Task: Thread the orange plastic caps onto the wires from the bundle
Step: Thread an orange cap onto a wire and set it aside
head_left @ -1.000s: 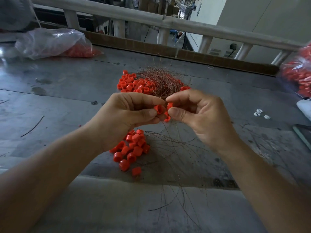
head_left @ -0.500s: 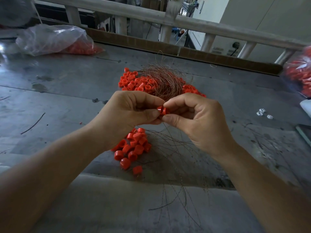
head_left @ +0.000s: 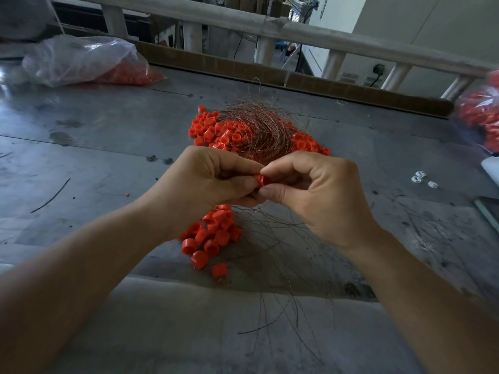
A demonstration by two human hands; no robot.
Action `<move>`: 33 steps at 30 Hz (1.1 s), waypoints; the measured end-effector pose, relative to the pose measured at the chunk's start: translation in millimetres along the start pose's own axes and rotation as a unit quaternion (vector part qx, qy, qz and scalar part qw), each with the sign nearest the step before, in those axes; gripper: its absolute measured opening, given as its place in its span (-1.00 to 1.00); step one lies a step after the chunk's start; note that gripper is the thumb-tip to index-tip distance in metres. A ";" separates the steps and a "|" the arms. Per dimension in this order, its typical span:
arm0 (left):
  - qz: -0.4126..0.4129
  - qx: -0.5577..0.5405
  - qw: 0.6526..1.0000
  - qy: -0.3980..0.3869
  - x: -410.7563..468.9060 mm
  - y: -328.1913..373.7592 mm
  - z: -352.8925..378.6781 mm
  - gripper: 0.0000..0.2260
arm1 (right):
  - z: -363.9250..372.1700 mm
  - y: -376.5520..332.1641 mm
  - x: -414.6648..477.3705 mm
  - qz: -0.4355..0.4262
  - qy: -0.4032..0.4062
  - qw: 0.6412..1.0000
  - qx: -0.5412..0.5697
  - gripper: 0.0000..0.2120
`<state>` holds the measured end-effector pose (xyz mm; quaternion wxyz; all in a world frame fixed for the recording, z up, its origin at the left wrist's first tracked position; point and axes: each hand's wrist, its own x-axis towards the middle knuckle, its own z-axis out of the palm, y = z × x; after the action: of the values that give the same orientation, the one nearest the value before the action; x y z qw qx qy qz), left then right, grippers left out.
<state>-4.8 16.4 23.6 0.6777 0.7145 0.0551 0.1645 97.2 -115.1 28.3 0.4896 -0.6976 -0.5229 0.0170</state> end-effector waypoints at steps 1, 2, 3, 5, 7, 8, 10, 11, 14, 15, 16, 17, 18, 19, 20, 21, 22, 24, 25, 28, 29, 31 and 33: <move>-0.003 -0.002 1.000 -0.002 -0.4 0.3 0.0 -0.82 | 0.1 -0.4 -0.1 -0.001 0.001 1.000 -0.002 -0.81; -0.006 -0.005 1.000 -0.004 -0.6 0.6 0.1 -0.82 | -0.1 -1.0 -0.2 -0.003 0.003 1.000 -0.005 -0.81; -0.009 -0.010 1.000 -0.005 -1.0 0.8 0.3 -0.82 | -0.3 -1.4 -0.3 -0.007 0.006 1.000 -0.008 -0.80; -0.013 -0.022 1.000 -0.004 -1.6 0.8 0.8 -0.82 | -0.5 -2.5 -0.9 -0.021 0.014 1.000 -0.018 -0.78; -0.016 -0.036 0.999 -0.004 -2.2 0.1 1.5 -0.81 | -0.4 -3.1 -1.7 -0.044 0.021 0.998 -0.034 -0.80; -0.018 -0.045 0.999 -0.005 -2.3 -0.2 1.6 -0.80 | -0.4 -2.9 -1.7 -0.055 0.026 0.997 -0.043 -0.81; -0.024 -0.069 0.997 -0.005 -2.2 -1.0 1.9 -0.80 | -0.6 -2.0 -1.4 -0.069 0.033 0.995 -0.057 -0.80; -0.027 -0.078 0.997 -0.003 -1.9 -1.4 1.8 -0.80 | -1.1 -1.3 -0.9 -0.072 0.032 0.995 -0.058 -0.79; -0.024 -0.082 0.996 -0.002 -1.5 -1.9 1.5 -0.79 | -2.6 0.7 0.7 -0.079 0.023 0.995 -0.053 -0.77; -0.020 -0.077 0.997 -0.003 -1.7 -2.0 1.6 -0.79 | -2.6 1.1 0.9 -0.080 0.024 0.995 -0.052 -0.77; -0.015 -0.069 0.997 -0.004 -2.0 -2.3 2.0 -0.79 | -2.3 1.6 1.1 -0.082 0.028 0.995 -0.051 -0.78; -0.010 -0.061 0.998 -0.002 -2.3 -2.7 2.4 -0.80 | -1.4 1.8 0.9 -0.086 0.035 0.994 -0.055 -0.79; -0.005 -0.053 0.999 0.001 -2.7 -3.1 2.8 -0.80 | 0.1 2.2 0.5 -0.095 0.042 0.993 -0.063 -0.80; -0.001 -0.050 0.999 0.004 -3.0 -3.6 3.0 -0.80 | 1.7 2.6 0.0 -0.104 0.050 0.991 -0.073 -0.81; 0.002 -0.049 0.999 0.007 -3.2 -3.9 3.1 -0.80 | 3.2 3.2 -0.7 -0.113 0.058 0.989 -0.081 -0.81; 0.003 -0.052 0.999 0.008 -3.3 -4.3 2.9 -0.80 | 4.2 3.5 -1.1 -0.119 0.063 0.987 -0.087 -0.82; 0.004 -0.055 0.998 0.007 -3.2 -4.4 2.7 -0.79 | 4.7 3.9 -1.2 -0.120 0.065 0.987 -0.089 -0.82; 0.001 -0.057 0.998 0.001 -3.2 -4.8 1.4 -0.79 | 3.8 4.0 -0.7 -0.114 0.063 0.988 -0.078 -0.82; -0.001 -0.056 0.998 -0.004 -2.9 -4.8 0.5 -0.79 | 3.1 4.0 0.0 -0.106 0.058 0.990 -0.070 -0.81; -0.009 -0.065 0.997 -0.029 -1.6 -4.2 -2.2 -0.76 | 0.3 1.6 1.3 -0.048 0.025 0.999 -0.004 -0.82; -0.014 -0.071 0.997 -0.036 -1.2 -3.8 -3.2 -0.73 | -0.6 0.4 1.7 -0.023 0.008 0.999 0.026 -0.80; -0.021 -0.077 0.995 -0.052 -1.1 -3.4 -5.0 -0.71 | -2.8 -1.3 2.0 0.001 -0.030 0.999 0.040 -0.69; -0.027 -0.072 0.995 -0.070 -1.9 -3.5 -6.3 -0.67 | -5.3 -1.6 2.4 -0.018 -0.081 0.997 -0.007 -0.64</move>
<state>-8.0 22.1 20.0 0.7341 0.6716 0.0150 0.0992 100.0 -116.9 33.3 0.4408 -0.6880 -0.5732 0.0613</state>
